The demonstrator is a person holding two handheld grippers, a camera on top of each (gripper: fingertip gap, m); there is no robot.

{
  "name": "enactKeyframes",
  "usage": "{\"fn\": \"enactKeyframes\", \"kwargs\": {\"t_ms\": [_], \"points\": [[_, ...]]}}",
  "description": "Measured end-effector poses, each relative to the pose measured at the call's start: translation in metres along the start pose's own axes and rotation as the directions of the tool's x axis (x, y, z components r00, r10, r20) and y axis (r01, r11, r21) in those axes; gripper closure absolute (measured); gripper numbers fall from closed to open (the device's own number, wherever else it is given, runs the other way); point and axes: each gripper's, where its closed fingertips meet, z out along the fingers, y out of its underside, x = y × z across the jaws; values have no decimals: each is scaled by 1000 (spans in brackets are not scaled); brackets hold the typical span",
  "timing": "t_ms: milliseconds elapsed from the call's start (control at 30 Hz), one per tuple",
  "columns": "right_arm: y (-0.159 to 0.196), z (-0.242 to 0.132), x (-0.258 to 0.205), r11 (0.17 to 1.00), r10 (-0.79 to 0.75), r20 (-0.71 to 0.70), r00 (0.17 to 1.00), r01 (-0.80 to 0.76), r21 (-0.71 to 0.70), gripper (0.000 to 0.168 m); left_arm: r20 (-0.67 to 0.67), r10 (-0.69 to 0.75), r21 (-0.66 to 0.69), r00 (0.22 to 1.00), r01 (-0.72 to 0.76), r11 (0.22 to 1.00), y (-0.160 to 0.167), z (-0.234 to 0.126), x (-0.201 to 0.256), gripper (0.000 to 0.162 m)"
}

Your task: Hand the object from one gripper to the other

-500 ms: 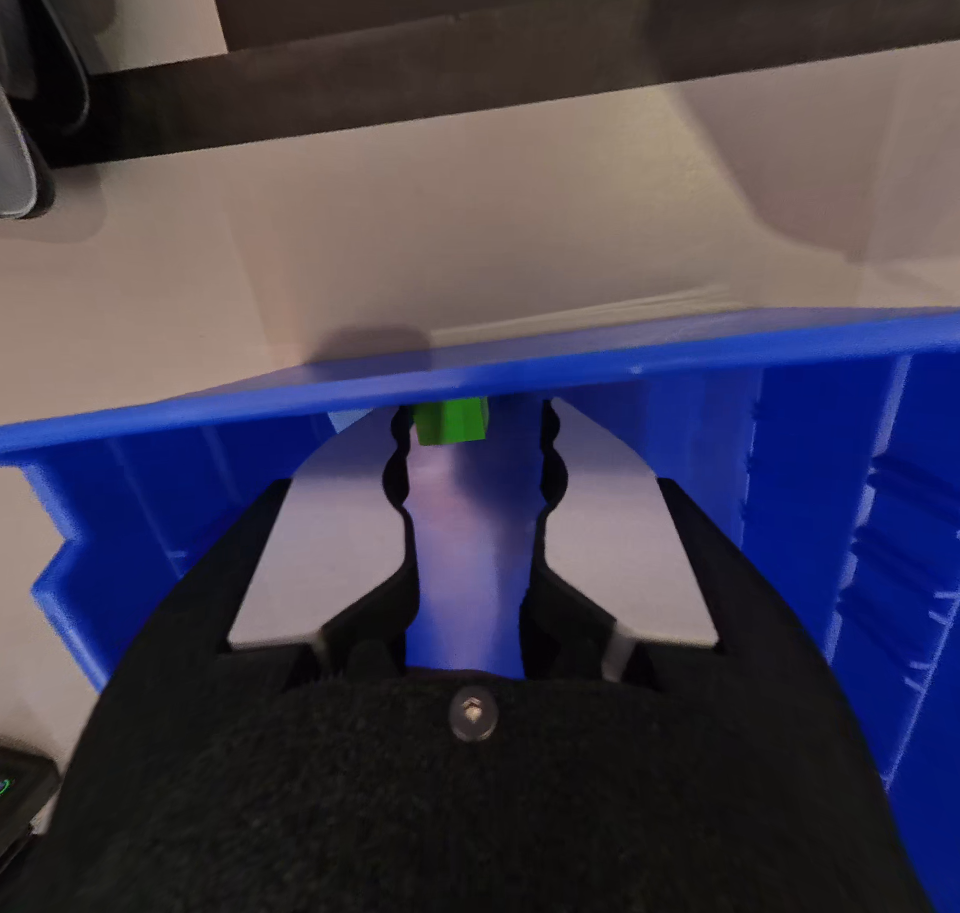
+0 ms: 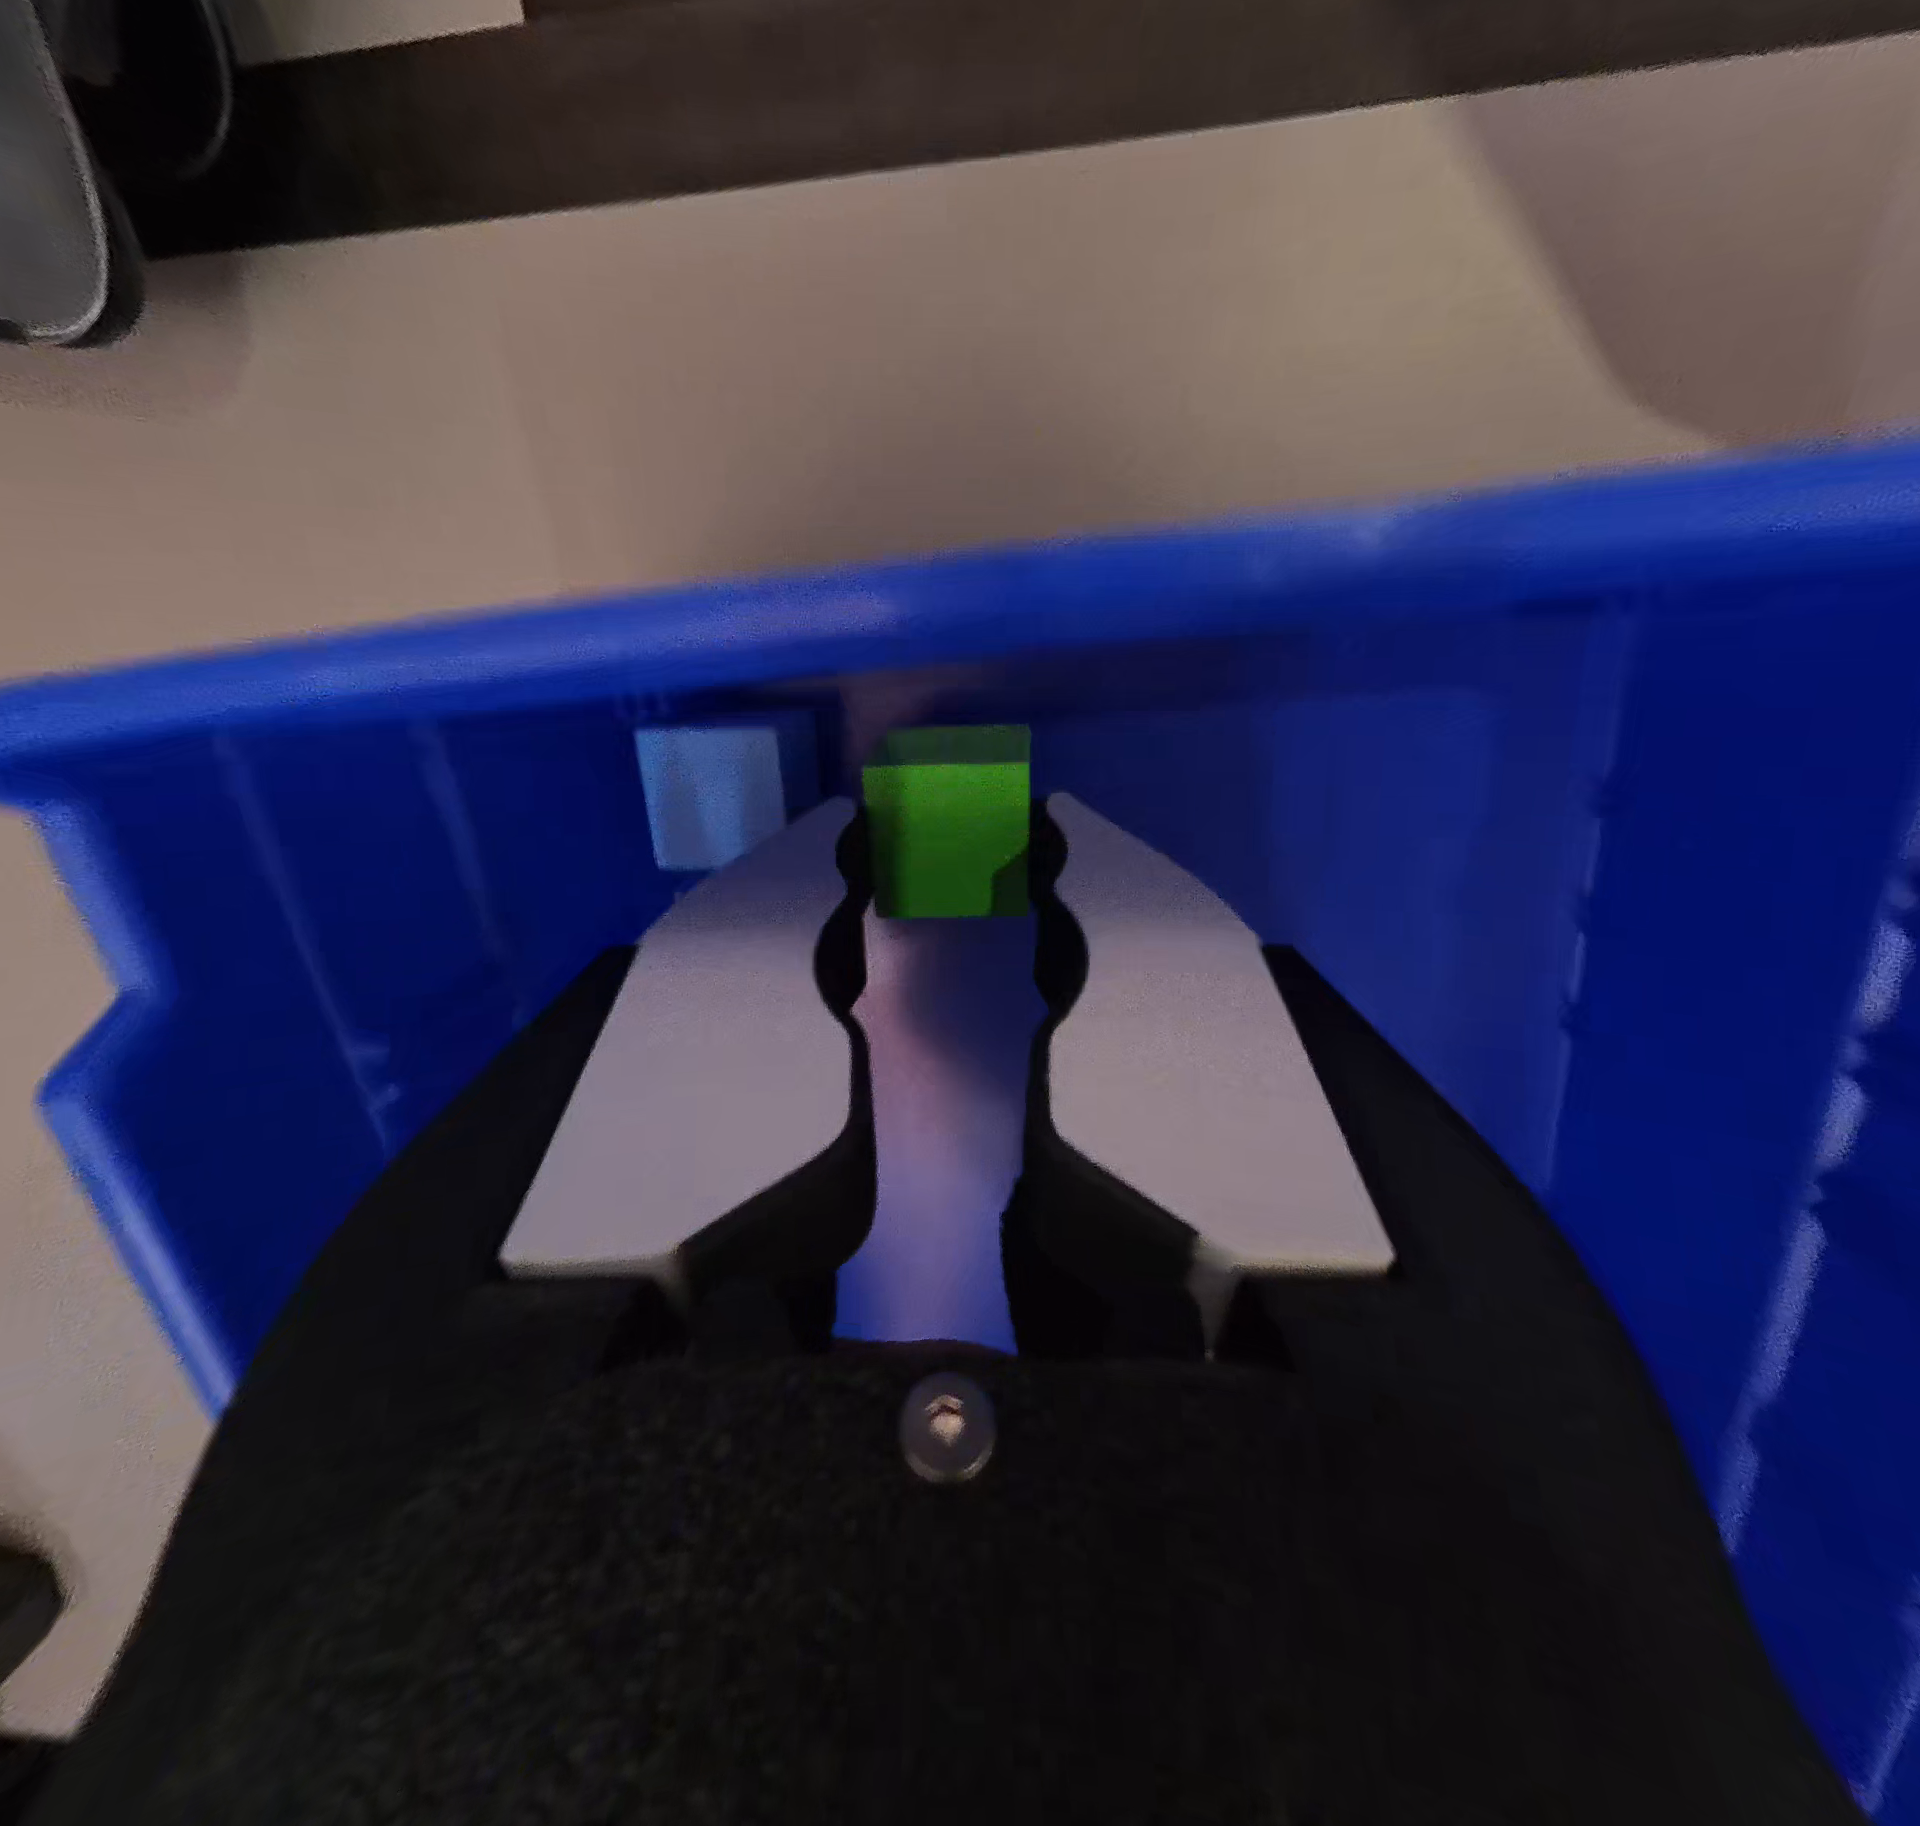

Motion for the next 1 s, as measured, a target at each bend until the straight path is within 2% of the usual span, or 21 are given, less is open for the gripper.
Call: {"fn": "enactKeyframes", "kwargs": {"t_ms": [67, 167, 233, 300, 400, 433, 500, 567, 633, 667, 733, 833, 1000], "points": [[0, 0, -3, 1000, -5, 6, 1000, 5, -1, 130, -80, 19, 82, 997, -13, 997, 5, -20, 10, 134], [-2, 0, -8, 1000, -29, 16, 999, 29, 4, 130, -353, 87, 268, 932, 11, 963, 25, -69, 49, 134], [-3, 1, -12, 998, -69, 27, 997, 68, 7, 130, -548, 155, 362, 822, 66, 930, 54, -111, 85, 134], [-9, 5, -20, 994, -111, 55, 992, 110, 28, 128, -722, 214, 405, 658, 151, 902, 93, -154, 124, 134], [-27, 19, -49, 986, -149, 156, 976, 136, 94, 116, -916, 177, 297, 361, 312, 902, 161, -202, 186, 134], [-37, 23, -65, 978, -180, 200, 963, 154, 139, 111, -955, 131, 221, 267, 343, 913, 185, -210, 208, 134], [-52, 35, -101, 938, -315, 272, 909, 255, 233, 113, -993, 58, 89, 100, 337, 937, 230, -222, 252, 134], [-55, 49, -144, 884, -455, 356, 816, 366, 292, 113, -1000, 16, 18, 8, 314, 949, 262, -225, 285, 134], [-42, 61, -186, 841, -541, 478, 692, 437, 320, 112, -996, -42, -66, -83, 310, 948, 279, -224, 303, 134], [-32, 66, -202, 831, -555, 529, 642, 457, 317, 111, -992, -62, -92, -110, 290, 953, 284, -223, 308, 134], [-17, 76, -219, 836, -541, 586, 604, 467, 290, 111, -991, -72, -100, -112, 268, 958, 291, -217, 314, 134], [-10, 89, -216, 860, -504, 563, 655, 439, 260, 111, -983, -84, -124, -162, 258, 958, 298, -220, 317, 134], [1, 89, -215, 857, -509, 569, 646, 444, 262, 118, -978, -97, -135, -185, 207, 969, 308, -221, 326, 134]]}}
